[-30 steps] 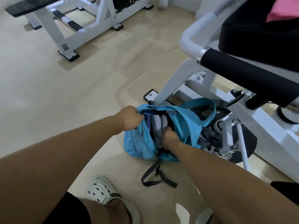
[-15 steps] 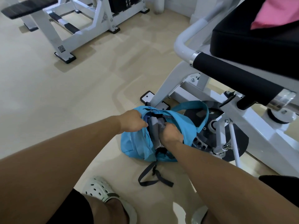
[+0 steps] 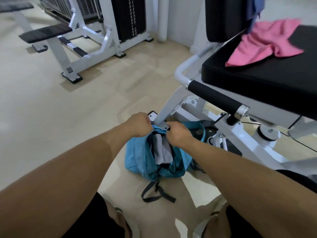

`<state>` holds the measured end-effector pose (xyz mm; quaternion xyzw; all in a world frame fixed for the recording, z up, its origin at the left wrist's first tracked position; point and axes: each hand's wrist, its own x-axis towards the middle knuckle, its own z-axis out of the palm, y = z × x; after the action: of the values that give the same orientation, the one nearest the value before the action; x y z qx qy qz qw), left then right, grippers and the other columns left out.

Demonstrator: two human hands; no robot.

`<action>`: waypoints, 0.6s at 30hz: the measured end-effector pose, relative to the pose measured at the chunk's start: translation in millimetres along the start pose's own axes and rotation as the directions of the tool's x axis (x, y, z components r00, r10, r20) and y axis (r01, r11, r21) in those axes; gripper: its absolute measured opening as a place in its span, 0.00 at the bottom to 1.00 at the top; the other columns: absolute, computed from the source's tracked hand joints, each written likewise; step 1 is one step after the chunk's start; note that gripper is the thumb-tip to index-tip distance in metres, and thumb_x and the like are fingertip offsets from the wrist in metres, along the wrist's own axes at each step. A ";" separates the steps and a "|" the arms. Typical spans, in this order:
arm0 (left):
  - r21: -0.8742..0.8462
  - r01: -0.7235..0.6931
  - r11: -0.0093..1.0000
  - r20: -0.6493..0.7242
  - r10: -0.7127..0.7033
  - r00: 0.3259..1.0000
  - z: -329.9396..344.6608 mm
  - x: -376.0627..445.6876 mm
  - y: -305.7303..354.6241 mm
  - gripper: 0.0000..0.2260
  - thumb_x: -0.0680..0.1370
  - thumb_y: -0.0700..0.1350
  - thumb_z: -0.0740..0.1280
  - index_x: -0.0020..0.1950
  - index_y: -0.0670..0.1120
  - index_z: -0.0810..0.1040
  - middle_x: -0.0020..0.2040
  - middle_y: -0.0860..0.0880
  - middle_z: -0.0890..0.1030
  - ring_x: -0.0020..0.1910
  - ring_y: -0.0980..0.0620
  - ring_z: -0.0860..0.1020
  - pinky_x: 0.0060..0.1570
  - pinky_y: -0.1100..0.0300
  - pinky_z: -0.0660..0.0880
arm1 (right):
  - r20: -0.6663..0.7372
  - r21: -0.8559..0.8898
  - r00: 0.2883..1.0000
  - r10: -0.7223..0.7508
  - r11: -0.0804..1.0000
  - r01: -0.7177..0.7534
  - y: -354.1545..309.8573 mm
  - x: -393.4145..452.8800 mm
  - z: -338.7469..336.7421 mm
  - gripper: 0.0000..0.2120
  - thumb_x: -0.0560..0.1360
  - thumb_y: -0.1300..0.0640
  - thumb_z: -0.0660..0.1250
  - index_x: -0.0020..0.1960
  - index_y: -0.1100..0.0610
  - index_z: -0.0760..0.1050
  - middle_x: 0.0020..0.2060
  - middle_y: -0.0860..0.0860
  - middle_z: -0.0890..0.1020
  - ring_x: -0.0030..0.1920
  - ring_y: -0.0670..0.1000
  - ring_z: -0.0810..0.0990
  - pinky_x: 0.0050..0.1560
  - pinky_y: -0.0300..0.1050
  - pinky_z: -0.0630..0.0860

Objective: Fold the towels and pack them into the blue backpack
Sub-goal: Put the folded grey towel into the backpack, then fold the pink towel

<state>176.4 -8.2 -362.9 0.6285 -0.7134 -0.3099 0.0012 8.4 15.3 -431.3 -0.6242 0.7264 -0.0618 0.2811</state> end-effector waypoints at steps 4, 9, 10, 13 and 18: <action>-0.221 -0.080 0.972 -0.176 0.041 0.984 -11.8 -10.5 11.2 0.07 0.79 0.43 0.68 0.56 0.45 0.81 0.53 0.50 0.80 0.56 0.48 0.79 0.50 0.60 0.72 | -0.034 0.010 0.995 -0.099 0.995 0.099 -13.8 -21.1 -38.2 0.22 0.80 0.62 0.58 0.74 0.56 0.71 0.67 0.57 0.78 0.65 0.58 0.76 0.57 0.43 0.72; -0.357 -0.205 0.911 -0.352 0.072 0.933 -24.1 -23.3 31.8 0.05 0.81 0.44 0.67 0.54 0.46 0.81 0.51 0.53 0.81 0.51 0.53 0.78 0.48 0.64 0.69 | -0.083 0.089 0.983 -0.162 0.981 0.170 -37.0 -59.3 -89.7 0.24 0.84 0.58 0.56 0.80 0.56 0.63 0.73 0.56 0.73 0.64 0.53 0.76 0.60 0.39 0.69; -0.383 -0.245 0.890 -0.388 0.086 0.918 -26.6 -24.5 35.9 0.05 0.81 0.45 0.66 0.53 0.47 0.81 0.51 0.54 0.82 0.50 0.54 0.79 0.47 0.64 0.70 | -0.105 0.103 0.977 -0.185 0.975 0.196 -42.2 -68.3 -98.6 0.23 0.85 0.57 0.56 0.80 0.55 0.63 0.71 0.56 0.75 0.63 0.55 0.78 0.57 0.40 0.70; -0.419 -0.407 0.812 -0.505 0.164 0.847 -33.2 -24.0 50.7 0.06 0.82 0.47 0.65 0.53 0.48 0.81 0.51 0.55 0.83 0.52 0.56 0.80 0.57 0.58 0.76 | -0.248 0.195 0.935 -0.255 0.932 0.306 -53.4 -92.4 -125.1 0.22 0.84 0.55 0.59 0.77 0.51 0.68 0.65 0.50 0.80 0.57 0.52 0.82 0.58 0.43 0.74; -0.268 -0.611 0.745 -0.606 0.363 0.708 -31.3 -22.4 95.8 0.10 0.83 0.49 0.63 0.64 0.52 0.78 0.62 0.57 0.79 0.64 0.58 0.75 0.66 0.59 0.70 | -0.630 0.190 0.744 -0.225 0.884 0.428 -37.9 -95.6 -174.8 0.18 0.83 0.58 0.62 0.72 0.52 0.74 0.63 0.48 0.80 0.56 0.44 0.79 0.61 0.40 0.75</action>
<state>107.6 -0.1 -286.4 0.4509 -0.7375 -0.2735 0.4220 -37.3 51.6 -237.1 -0.6375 0.6344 -0.4194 0.1233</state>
